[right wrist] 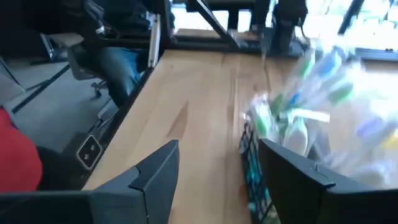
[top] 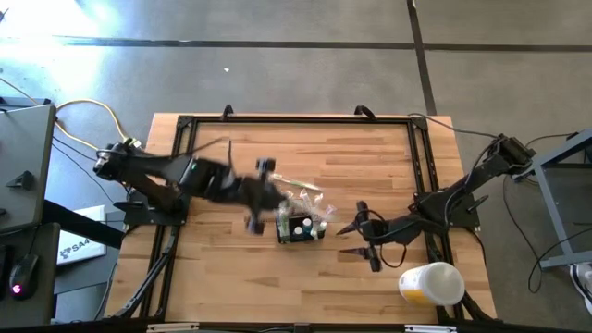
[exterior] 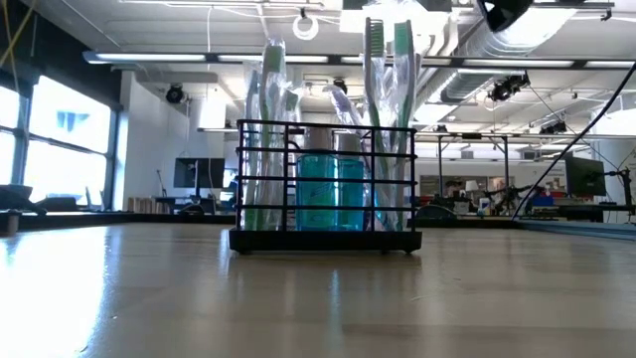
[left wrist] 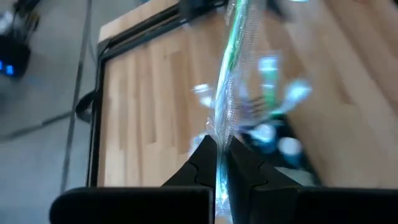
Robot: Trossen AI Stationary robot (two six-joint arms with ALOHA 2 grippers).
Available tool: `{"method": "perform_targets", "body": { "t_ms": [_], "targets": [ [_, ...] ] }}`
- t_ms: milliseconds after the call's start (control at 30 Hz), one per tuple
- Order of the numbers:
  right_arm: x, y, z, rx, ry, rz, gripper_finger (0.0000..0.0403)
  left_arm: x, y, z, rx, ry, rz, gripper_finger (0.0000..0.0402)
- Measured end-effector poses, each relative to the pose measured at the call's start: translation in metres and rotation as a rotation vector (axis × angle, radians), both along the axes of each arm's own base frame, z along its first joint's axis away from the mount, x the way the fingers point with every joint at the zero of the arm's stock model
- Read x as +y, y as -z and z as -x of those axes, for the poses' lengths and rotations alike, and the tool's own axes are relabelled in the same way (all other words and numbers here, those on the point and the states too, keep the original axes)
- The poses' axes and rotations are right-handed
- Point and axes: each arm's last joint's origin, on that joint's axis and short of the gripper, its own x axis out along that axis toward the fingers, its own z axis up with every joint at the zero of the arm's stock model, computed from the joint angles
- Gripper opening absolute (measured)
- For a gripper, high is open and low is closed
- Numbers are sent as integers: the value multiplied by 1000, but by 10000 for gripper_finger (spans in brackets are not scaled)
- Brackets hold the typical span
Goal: Pick & Place toothbrushing station
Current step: Put the green toothbrush into the wire organizer
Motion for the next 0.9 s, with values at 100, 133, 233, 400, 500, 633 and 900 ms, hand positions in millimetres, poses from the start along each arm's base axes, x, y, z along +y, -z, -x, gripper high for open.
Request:
{"method": "perform_targets", "body": {
  "t_ms": [100,133,233,400,500,633,900],
  "targets": [
    [1,2,3,36,13,-47,211,-31,1,10,4,77,-36,3],
    [2,2,3,39,16,-64,211,-41,1,14,1,103,-47,3],
    [3,-1,3,25,29,-130,211,-71,3,23,-2,198,-124,3],
    [6,-15,-2,-86,-67,-246,211,-115,17,28,-19,263,-381,3],
    [6,-25,-4,-163,-141,-320,211,-132,33,22,16,280,-520,3],
    [-1,-32,-9,-226,-123,-369,211,-146,53,2,24,239,-673,3],
    [-16,-25,-23,-175,-60,-465,211,-162,80,-34,79,193,-1063,3]
  ]
}}
